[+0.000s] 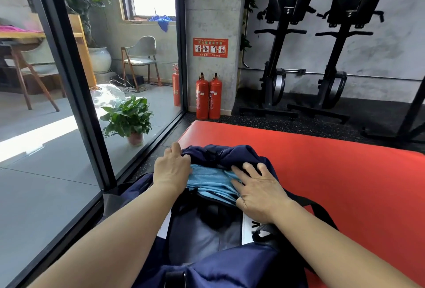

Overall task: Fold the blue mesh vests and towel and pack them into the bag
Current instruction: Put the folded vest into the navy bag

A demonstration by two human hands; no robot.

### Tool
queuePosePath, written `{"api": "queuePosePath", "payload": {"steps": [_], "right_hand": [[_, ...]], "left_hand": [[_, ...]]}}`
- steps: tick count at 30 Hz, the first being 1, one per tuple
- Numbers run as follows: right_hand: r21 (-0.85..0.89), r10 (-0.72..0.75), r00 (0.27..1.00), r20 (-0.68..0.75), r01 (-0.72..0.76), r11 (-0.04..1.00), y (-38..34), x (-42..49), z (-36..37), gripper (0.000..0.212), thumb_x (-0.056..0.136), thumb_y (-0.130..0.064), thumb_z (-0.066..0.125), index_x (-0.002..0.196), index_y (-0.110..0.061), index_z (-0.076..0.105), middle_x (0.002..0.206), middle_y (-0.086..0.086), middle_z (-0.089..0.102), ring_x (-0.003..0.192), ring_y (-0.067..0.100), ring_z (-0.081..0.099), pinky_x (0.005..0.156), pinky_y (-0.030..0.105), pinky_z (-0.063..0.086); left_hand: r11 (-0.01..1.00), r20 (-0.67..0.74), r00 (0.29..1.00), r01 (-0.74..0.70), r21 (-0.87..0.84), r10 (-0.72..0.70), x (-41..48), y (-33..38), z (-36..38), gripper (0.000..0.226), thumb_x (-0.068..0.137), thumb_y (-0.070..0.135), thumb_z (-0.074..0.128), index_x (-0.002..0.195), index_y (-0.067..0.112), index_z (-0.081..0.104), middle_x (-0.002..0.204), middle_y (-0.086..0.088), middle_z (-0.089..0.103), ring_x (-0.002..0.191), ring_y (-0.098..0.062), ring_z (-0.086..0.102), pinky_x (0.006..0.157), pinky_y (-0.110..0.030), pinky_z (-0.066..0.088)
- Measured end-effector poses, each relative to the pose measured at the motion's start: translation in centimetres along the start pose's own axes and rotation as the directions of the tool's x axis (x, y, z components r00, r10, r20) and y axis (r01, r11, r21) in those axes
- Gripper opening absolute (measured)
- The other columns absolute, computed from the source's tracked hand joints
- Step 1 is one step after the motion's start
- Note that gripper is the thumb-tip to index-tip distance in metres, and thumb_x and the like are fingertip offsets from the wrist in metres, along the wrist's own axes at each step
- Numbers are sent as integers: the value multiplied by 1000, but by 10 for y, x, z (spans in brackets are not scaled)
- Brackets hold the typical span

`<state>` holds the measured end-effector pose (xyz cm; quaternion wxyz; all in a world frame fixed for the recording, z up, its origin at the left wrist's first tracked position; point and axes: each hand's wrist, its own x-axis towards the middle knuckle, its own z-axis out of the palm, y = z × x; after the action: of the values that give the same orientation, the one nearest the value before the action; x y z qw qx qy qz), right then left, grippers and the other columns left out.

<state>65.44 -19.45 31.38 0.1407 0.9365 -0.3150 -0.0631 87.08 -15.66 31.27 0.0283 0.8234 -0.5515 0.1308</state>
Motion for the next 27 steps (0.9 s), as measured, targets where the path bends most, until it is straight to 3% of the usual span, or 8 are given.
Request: {"api": "queuePosePath", "payload": {"steps": [3,7,10,13,15,19,23,27], "right_hand": [[-27,25,1000,16,-24,999,0,-1,2,101,64,-44,-15,151,-17,28,163,7,6,143,28,4,111,47,2],[33,-4,1000,-22,5,999,1,-5,-8,98,64,-46,-10,150,-19,27,163,6,10,146,26,3,112,46,1],[58,-63,998,16,62,996,0,-10,-7,99,64,-50,-11,151,-23,27,162,2,17,148,25,-1,112,49,-2],[70,-31,989,143,21,997,4,-11,0,83,79,-53,-6,154,-30,18,164,1,11,149,25,-10,114,52,-8],[67,-7,979,202,-7,998,4,-11,-2,61,96,-46,11,155,-32,15,164,0,7,149,25,-14,115,53,-10],[137,7,988,154,-29,990,11,-25,-16,53,100,-42,20,152,-33,23,162,0,16,149,22,-11,115,54,-8],[128,64,998,11,-65,990,28,-69,-40,90,72,-53,-9,151,-30,28,157,-7,30,149,18,-1,116,48,2],[84,208,978,-26,-205,975,41,-125,-59,82,78,-47,-4,147,-29,35,149,-8,43,148,18,10,114,44,12]], "left_hand": [[999,-43,999,-18,-46,16,-4,0,0,33,96,43,54,121,22,54,130,-5,35,118,-25,42,93,-34,41],[948,-300,921,-295,-119,249,-11,-2,-14,24,96,32,58,118,23,59,132,-1,44,123,-27,42,103,-38,31],[913,107,913,-377,-155,394,-25,1,-16,52,104,40,32,152,20,29,160,-5,22,149,-23,14,119,-37,8],[927,428,833,-373,-30,349,-40,-2,-5,61,103,53,14,156,30,-6,164,-6,-12,150,-17,-16,118,-39,-17],[926,446,836,-374,40,319,-42,-3,0,62,102,56,11,155,33,-11,163,-6,-14,149,-15,-18,116,-41,-22],[912,410,850,-400,91,331,-43,-9,-19,67,97,63,2,155,33,-10,163,-3,-14,149,-14,-18,114,-42,-24],[895,350,854,-438,88,384,-58,-21,-52,100,61,70,-26,153,34,-15,161,5,-21,144,-8,-25,111,-39,-28],[930,306,889,-366,32,340,-80,-24,-90,64,98,60,5,154,34,-14,162,5,-19,147,-10,-22,118,-42,-19]]}}
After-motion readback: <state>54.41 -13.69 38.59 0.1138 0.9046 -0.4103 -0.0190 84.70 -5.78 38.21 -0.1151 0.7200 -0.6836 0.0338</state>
